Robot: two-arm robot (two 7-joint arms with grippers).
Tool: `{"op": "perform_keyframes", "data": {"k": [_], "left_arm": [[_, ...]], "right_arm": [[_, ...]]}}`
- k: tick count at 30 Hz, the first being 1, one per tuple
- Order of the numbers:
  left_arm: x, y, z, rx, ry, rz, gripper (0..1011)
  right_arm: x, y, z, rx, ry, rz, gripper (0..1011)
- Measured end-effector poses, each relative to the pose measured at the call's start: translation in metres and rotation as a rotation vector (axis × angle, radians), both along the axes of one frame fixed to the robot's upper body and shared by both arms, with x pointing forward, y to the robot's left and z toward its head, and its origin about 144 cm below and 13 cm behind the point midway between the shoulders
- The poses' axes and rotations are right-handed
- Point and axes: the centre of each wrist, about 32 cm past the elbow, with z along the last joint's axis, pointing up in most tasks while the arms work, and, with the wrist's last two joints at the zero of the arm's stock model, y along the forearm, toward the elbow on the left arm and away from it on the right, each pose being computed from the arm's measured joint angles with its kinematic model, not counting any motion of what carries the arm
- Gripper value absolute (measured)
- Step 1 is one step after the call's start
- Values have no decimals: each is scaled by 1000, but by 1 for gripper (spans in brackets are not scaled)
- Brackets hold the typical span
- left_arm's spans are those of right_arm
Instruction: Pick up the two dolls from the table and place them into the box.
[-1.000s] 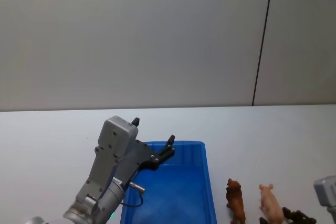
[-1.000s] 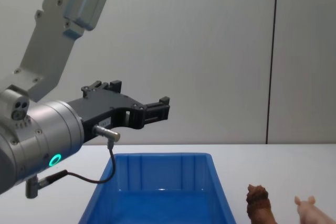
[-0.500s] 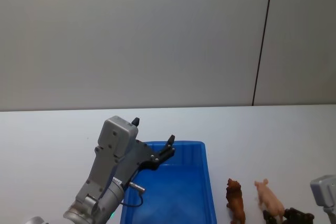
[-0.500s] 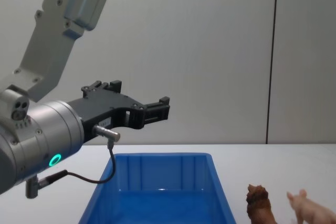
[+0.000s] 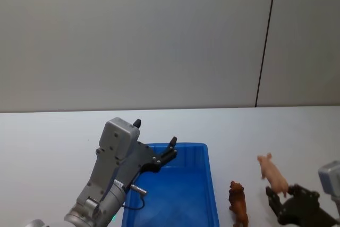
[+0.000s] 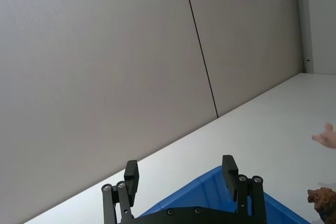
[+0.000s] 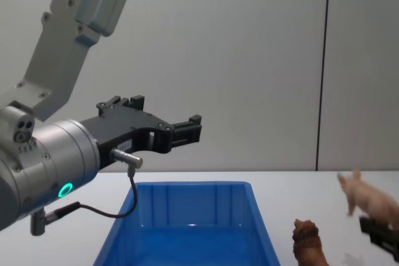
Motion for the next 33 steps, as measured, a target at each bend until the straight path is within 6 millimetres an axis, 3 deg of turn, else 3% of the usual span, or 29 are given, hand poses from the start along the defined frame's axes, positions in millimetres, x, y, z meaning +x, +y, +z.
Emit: {"op": "perform_keyframes", "data": {"k": [15, 25, 28, 33], "left_arm": [[0, 0, 0, 0, 0, 0, 1001], [0, 0, 0, 0, 0, 0, 1001], [0, 0, 0, 0, 0, 0, 1001], [0, 0, 0, 0, 0, 0, 1001]], "right_arm": [[27, 15, 40, 52, -77, 147, 333], [55, 41, 57, 102, -7, 271, 333], [62, 51, 59, 114, 21, 302, 367], [72, 64, 60, 124, 56, 340, 570]]}}
